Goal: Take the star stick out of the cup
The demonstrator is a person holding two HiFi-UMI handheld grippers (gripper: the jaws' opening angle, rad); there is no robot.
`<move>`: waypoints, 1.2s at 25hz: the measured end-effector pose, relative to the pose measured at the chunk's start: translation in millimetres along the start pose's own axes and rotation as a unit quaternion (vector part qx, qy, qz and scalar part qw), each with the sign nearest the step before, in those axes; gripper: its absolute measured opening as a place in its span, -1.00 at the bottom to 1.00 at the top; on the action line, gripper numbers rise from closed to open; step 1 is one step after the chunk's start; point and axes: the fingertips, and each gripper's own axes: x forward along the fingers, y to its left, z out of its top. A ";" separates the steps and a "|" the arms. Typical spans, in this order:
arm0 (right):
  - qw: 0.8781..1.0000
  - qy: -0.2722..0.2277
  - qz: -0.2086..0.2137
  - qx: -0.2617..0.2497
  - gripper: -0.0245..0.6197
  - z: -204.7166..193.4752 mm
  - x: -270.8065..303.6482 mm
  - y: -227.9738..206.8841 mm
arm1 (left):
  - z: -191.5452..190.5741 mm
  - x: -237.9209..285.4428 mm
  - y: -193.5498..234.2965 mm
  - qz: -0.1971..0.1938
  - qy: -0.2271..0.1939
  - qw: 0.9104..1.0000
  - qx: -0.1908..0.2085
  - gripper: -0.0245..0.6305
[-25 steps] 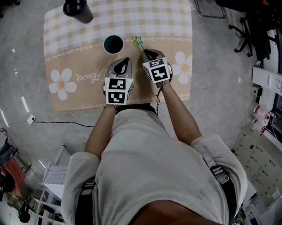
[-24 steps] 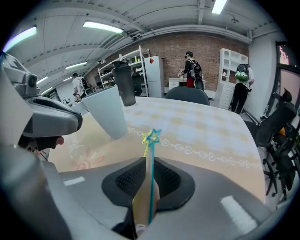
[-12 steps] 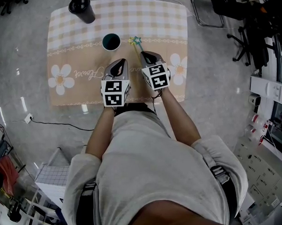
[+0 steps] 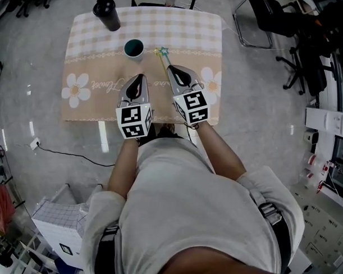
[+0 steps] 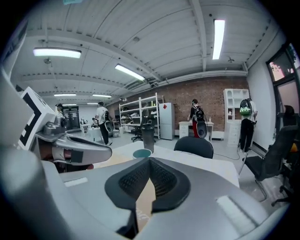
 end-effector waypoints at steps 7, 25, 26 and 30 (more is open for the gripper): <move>0.997 -0.073 0.002 -0.033 -0.93 41.9 -58.4 13.6 | 21.2 -42.8 -29.4 0.013 -0.042 0.999 0.032 -0.92; 0.997 -0.075 -0.010 -0.030 -0.93 33.8 -94.2 22.9 | 25.9 -63.3 -55.6 0.005 -0.062 0.997 0.037 -0.92; 0.997 -0.074 -0.010 -0.030 -0.93 32.3 -94.4 22.7 | 24.9 -63.3 -55.6 0.005 -0.060 0.997 0.038 -0.92; 0.997 -0.067 -0.011 -0.028 -0.93 31.6 -91.0 22.4 | 26.2 -61.9 -53.0 0.003 -0.059 0.997 0.039 -0.92</move>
